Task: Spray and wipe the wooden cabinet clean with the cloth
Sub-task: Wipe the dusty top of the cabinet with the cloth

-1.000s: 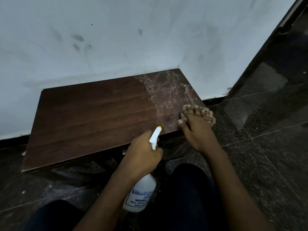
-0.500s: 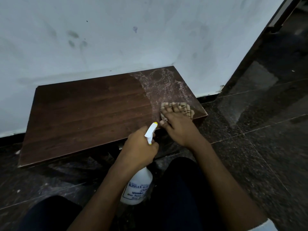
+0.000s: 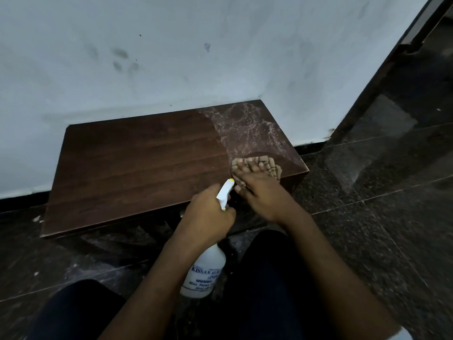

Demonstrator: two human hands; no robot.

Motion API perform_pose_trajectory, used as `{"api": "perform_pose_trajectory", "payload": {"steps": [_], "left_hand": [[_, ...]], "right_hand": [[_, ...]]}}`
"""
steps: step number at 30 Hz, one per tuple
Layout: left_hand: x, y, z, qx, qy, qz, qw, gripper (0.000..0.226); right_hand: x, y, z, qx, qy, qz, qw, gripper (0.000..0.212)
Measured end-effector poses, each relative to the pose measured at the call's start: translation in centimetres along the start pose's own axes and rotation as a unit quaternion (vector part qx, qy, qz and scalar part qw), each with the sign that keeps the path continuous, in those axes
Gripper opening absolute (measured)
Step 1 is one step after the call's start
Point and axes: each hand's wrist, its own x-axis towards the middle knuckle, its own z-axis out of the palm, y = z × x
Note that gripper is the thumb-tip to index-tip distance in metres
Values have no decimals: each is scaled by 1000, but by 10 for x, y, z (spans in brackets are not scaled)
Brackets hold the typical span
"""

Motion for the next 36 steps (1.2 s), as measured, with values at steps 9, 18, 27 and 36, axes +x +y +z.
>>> {"api": "perform_pose_trajectory", "payload": {"steps": [9,18,27,36], "left_hand": [[-2,-1,-10,-1,7,4,1000,12],[6,-3,-15,1,25,-4,1000,13],[12,2,-16,31,44,25,998,23],[18,11,-5,20,18,29,999,20]], "right_hand": [[28,18,-7,-71,37,138,987,61],[-4,21,-1,-21,2,38,999,57],[32,-16,9,-91,-31,-64,993,61],[19,37,-14,-64,9,74,995,60]]}}
